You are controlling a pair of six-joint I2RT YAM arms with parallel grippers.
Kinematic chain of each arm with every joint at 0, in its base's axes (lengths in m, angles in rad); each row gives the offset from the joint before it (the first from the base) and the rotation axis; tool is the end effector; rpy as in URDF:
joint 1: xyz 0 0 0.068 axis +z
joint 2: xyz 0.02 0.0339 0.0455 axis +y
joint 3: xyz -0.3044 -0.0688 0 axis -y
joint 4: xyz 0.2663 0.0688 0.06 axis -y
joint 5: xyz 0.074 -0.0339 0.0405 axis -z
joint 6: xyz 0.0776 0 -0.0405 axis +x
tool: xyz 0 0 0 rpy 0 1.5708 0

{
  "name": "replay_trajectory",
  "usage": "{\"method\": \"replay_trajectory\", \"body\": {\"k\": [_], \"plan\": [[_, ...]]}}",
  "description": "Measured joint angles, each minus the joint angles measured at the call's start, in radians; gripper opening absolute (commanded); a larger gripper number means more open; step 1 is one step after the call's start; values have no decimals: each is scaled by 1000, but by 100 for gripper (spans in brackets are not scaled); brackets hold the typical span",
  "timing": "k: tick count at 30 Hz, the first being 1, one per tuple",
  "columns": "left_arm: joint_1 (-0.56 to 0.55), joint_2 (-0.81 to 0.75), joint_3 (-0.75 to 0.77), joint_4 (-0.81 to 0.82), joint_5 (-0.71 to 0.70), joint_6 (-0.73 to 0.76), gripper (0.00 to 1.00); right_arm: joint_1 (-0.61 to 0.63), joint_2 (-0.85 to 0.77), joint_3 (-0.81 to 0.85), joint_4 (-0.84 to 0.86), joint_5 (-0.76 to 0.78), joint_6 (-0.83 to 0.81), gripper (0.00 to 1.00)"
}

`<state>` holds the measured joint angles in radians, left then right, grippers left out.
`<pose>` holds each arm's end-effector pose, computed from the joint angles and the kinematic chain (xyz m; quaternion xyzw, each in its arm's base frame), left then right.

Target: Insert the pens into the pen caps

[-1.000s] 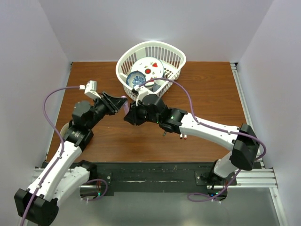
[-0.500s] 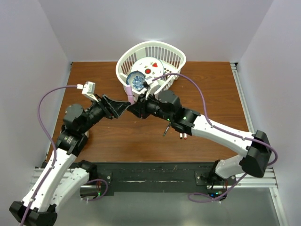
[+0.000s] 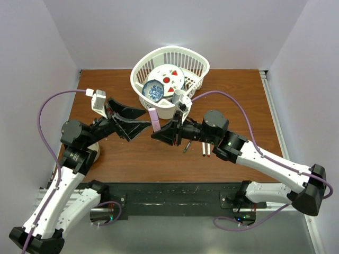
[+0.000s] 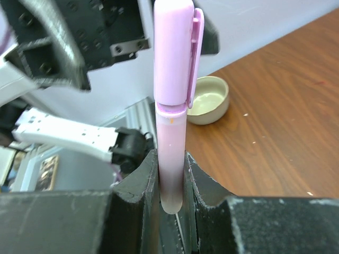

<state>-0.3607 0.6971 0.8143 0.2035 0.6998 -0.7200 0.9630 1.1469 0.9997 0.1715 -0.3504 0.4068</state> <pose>0.1420 -0.1070 0.4417 0.1753 0.5905 -0.5639 0.5501 0.1574 0.2729 0.4148 -0.3088 0.6271 0.5401 0.4688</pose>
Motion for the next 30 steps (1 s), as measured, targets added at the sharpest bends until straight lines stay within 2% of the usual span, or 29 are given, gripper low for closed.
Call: {"method": "replay_trajectory", "body": {"k": [5,16,23,25,26,27,30], "plan": [[0,17,-7,84,28,-31,77,0,-17,-22,10,-56,4,0],[0,67,-11,184,45,-90,69,1,-17,-41,18,-119,19,0],[0,87,-50,252,76,-136,43,5,-13,-41,24,-134,24,0],[0,95,-65,281,92,-159,27,5,-5,-40,21,-135,27,0],[0,96,-75,301,101,-168,5,5,0,-40,19,-135,27,0],[-1,94,-87,317,113,-182,0,5,6,-37,12,-135,27,0],[2,82,-123,360,121,-203,0,5,27,-22,-8,-139,22,0]]}}
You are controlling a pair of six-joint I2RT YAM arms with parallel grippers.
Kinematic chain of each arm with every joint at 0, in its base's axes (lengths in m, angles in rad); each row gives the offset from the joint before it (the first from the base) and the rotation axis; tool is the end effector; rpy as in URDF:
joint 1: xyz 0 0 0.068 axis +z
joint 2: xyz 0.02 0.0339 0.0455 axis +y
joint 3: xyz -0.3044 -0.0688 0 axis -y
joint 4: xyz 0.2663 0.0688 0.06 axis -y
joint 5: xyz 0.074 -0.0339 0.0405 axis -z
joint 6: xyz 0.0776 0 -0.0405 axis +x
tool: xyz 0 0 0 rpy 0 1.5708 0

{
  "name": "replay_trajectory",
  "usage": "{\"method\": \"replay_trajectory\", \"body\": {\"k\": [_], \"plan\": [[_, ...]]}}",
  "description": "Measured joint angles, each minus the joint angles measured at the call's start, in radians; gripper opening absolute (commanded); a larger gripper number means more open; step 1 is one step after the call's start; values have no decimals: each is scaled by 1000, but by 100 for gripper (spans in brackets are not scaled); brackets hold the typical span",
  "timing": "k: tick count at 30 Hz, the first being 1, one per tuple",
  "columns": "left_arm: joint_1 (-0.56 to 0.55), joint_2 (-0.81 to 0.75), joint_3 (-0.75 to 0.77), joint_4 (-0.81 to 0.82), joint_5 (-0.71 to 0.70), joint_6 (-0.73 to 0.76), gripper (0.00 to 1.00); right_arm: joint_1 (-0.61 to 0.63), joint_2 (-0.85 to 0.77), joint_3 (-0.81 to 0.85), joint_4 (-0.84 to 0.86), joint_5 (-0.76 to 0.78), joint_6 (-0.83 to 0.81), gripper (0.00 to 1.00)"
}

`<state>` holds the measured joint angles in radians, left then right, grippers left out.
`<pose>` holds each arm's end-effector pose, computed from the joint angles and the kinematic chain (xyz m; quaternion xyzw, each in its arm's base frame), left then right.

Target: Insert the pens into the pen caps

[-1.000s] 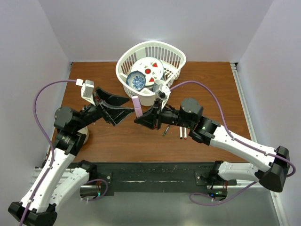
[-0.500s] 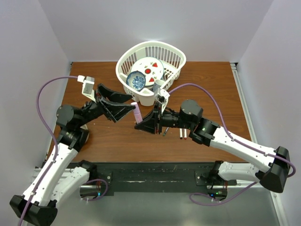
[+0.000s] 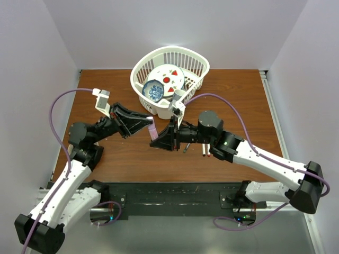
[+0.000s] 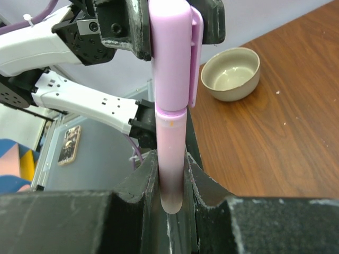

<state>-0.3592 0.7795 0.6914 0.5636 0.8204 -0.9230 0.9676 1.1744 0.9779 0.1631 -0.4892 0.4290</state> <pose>0.1550 -0.1188 0.4219 0.1942 0.5534 -0.6347 0.5033 0.1502 0.2824 0.3964 -0.3478 0.6275 0.5670 0.4047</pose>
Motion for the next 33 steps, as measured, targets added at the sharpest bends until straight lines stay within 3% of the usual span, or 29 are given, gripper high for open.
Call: {"method": "replay_trajectory", "body": {"k": [5,12,22,27,33], "plan": [[5,-47,-92,84,-30,-58,0,8,6,18,-48,11,-5,0],[8,-90,-262,333,-146,-222,0,15,61,93,-103,-8,6,0],[9,-137,-302,426,-243,-298,0,19,108,238,-217,-65,4,0],[2,-119,-182,238,-248,-206,0,-4,122,288,-268,-71,-1,30],[-45,5,70,-98,-169,13,0,-31,-35,123,-117,-15,11,71]]}}
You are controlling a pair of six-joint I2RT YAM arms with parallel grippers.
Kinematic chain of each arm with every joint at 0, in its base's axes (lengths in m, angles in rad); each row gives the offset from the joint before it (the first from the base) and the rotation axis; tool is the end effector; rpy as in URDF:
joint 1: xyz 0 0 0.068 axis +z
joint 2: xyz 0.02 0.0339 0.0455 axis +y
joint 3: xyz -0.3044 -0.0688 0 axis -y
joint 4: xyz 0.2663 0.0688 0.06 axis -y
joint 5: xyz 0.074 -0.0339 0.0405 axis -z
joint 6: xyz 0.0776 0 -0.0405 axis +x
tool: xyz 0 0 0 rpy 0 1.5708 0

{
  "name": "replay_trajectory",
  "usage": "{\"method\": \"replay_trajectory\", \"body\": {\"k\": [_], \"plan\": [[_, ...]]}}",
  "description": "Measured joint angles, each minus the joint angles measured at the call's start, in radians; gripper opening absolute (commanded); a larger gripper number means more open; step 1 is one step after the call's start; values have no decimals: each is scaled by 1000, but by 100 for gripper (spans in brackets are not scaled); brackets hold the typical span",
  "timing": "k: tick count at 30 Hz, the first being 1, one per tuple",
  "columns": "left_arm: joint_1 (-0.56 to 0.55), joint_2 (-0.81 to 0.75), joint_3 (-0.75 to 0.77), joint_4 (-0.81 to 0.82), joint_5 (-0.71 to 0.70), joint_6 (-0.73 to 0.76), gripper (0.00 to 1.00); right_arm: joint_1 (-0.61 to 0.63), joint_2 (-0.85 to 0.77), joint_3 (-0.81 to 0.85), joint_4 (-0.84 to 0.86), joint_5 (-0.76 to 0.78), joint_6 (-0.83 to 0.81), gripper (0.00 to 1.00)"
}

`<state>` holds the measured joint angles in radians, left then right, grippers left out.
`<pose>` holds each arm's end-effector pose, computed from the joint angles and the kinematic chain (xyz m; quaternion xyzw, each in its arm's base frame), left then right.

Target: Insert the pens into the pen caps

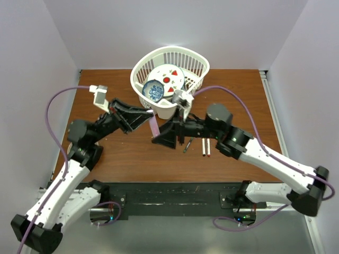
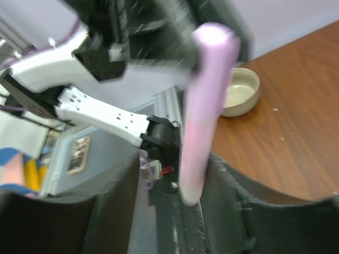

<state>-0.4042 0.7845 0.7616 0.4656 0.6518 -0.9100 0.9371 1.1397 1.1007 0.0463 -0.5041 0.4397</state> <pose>0.1606 -0.1199 0.4406 0.1352 0.5581 -0.6246 0.5293 0.1493 0.2665 0.4407 -0.3395 0.6177 0.5723 0.4191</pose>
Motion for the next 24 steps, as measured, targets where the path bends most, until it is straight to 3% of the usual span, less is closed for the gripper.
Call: {"method": "replay_trajectory", "body": {"k": [6,11,17,24], "plan": [[-7,146,77,-184,-36,138,0,-6,-272,-243,-66,109,-2,90],[-13,277,-42,-183,-119,180,0,-2,-456,-335,-227,275,32,99],[-64,429,-147,-195,-251,199,0,-2,-518,-325,-367,462,56,99],[-126,629,-154,-68,-345,200,0,-2,-469,-313,-462,574,86,99]]}}
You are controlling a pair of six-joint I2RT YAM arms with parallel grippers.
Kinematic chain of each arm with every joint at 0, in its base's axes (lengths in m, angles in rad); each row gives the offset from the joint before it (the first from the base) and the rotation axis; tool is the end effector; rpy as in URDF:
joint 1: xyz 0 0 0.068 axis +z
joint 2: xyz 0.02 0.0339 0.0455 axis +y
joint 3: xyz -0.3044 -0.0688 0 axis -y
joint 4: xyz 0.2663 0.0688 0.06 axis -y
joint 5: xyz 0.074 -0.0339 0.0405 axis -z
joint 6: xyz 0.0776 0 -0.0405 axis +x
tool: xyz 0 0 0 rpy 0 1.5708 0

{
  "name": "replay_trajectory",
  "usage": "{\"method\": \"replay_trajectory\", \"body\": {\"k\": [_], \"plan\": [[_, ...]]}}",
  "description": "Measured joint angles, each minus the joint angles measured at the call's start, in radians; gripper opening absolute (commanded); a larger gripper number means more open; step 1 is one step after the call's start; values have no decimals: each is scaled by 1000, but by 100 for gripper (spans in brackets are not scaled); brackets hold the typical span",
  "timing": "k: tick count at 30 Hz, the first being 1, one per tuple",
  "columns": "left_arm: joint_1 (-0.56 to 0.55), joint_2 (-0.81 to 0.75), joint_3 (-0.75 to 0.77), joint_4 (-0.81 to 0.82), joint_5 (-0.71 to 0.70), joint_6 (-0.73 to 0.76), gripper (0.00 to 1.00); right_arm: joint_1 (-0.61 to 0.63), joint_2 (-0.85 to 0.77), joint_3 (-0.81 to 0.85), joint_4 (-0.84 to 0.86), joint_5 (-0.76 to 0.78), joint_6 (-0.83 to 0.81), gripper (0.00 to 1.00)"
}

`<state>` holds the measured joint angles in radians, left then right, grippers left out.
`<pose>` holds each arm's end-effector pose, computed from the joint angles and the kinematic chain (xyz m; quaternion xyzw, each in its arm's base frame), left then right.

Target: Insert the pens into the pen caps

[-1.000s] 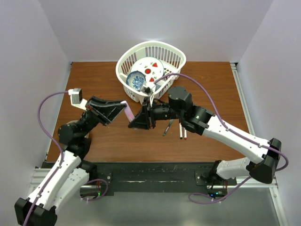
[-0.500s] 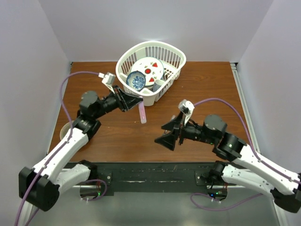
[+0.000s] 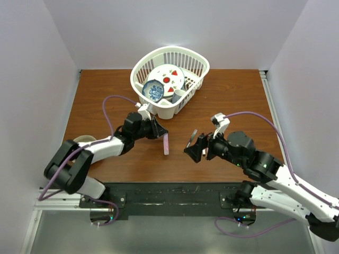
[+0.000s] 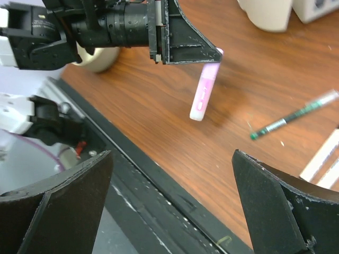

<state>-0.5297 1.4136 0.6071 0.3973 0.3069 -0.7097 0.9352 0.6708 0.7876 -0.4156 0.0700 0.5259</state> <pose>0.2779 -0.1899 0.2046 0.0093 0.8304 -0.4190 0.3672 0.1135 0.1446 0.3488 -0.1430 0.7914 0.3751 0.4609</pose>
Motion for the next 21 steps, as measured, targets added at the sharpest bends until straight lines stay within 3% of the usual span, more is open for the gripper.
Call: {"method": "replay_trajectory", "body": {"k": [1,12,17,21], "plan": [[-12,80,5,29,-18,-2,0,0,24,5,-19,18,3,99],[-50,256,24,193,-34,-56,0,0,30,21,-30,43,2,99],[-56,311,24,262,-30,-103,26,0,50,34,-34,48,0,99],[-57,323,25,280,-27,-118,39,0,62,42,-45,53,0,99]]}}
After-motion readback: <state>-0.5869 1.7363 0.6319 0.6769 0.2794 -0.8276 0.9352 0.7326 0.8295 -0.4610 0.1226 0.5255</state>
